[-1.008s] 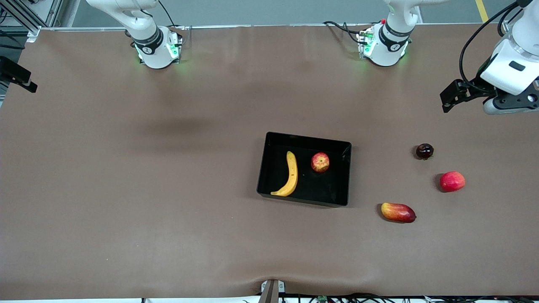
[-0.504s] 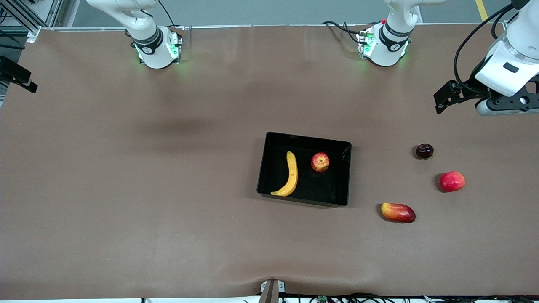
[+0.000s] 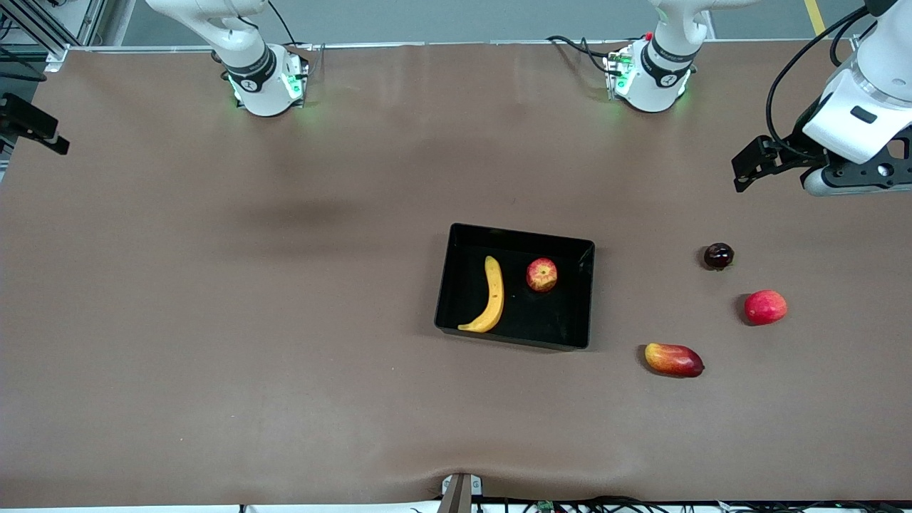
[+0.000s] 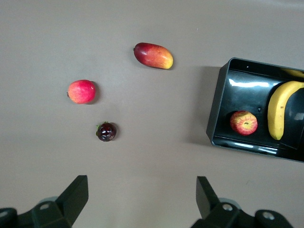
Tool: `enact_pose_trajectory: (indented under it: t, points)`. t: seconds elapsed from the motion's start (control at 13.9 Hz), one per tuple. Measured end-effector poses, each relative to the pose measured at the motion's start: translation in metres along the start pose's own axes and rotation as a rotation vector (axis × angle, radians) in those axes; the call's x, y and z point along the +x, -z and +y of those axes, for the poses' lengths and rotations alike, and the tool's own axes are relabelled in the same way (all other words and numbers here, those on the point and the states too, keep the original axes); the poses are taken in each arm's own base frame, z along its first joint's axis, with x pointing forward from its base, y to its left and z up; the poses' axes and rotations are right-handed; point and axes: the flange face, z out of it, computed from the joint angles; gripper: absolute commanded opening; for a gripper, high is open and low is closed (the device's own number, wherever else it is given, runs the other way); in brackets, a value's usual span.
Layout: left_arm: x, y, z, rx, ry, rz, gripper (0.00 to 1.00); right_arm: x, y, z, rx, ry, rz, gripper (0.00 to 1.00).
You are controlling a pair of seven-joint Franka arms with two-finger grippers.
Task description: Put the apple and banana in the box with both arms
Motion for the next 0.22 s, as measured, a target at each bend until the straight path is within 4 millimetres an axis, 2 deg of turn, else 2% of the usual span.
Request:
enact_pose_trajectory:
  t: [0.22]
  points:
    - [0.0001,0.0,-0.0005,0.0,0.001,0.0,1.0,-0.0009,-0.0024,-0.0022,0.016,0.003,-0.013,1.0]
